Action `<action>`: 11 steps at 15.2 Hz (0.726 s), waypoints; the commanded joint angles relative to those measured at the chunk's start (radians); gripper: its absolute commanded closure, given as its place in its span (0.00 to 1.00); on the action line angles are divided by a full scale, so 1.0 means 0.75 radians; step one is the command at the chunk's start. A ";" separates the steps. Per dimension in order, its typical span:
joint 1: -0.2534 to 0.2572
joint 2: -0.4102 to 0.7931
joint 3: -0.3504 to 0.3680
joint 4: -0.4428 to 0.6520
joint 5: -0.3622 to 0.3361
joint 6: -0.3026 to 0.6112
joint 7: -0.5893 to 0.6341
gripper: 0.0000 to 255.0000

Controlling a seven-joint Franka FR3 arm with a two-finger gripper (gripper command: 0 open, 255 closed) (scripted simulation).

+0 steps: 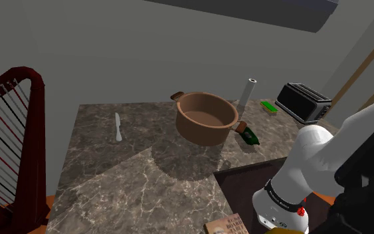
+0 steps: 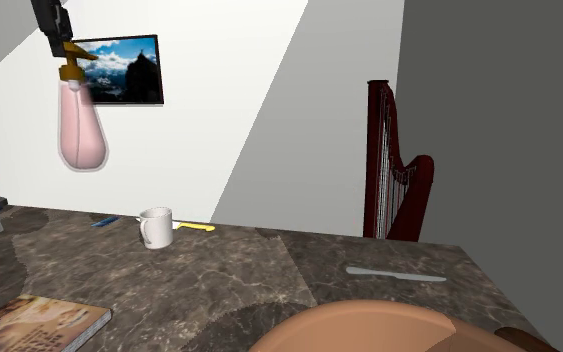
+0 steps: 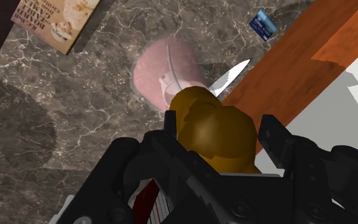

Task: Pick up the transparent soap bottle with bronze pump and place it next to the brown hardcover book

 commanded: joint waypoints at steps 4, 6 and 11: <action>0.022 -0.054 -0.020 -0.131 0.035 0.085 -0.031 1.00; 0.030 -0.071 -0.024 -0.180 0.047 0.118 -0.042 1.00; 0.047 -0.107 -0.028 -0.295 0.073 0.201 -0.066 1.00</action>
